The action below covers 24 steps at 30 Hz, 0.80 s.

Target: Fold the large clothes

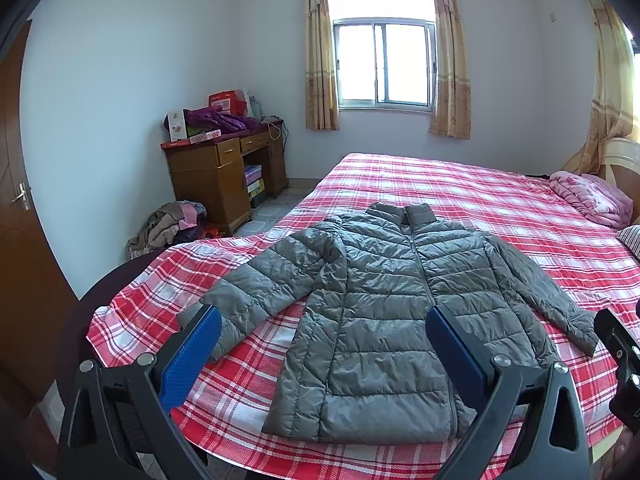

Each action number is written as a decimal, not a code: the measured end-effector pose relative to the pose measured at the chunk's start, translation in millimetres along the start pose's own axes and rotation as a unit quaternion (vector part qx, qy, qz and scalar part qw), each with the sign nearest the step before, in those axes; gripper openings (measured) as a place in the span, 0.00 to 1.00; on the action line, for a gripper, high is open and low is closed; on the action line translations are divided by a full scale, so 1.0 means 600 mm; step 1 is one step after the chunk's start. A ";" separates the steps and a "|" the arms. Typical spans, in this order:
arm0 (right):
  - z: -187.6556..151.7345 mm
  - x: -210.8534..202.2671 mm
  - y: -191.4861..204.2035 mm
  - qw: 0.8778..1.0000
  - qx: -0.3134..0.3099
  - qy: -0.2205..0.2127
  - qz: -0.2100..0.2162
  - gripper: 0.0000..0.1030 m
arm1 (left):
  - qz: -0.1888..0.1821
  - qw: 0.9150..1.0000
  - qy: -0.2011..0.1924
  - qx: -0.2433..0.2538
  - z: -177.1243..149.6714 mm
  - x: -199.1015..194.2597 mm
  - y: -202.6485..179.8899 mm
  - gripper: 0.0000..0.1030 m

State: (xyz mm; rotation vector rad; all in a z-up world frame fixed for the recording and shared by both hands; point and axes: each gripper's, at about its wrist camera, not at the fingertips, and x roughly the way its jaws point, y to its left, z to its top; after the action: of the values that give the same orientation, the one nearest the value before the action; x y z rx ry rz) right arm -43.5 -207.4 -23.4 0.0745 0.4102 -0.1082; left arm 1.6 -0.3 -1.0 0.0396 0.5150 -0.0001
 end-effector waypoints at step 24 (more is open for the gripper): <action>-0.004 0.002 -0.001 1.000 0.002 -0.001 -0.001 1.00 | 0.002 1.000 0.001 0.000 -0.004 0.008 -0.001 0.99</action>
State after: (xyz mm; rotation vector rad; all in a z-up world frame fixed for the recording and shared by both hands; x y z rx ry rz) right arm -43.2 -208.1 -25.9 0.0770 0.4072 -0.1111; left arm 4.9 -0.9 -5.4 0.0410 0.5168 0.0028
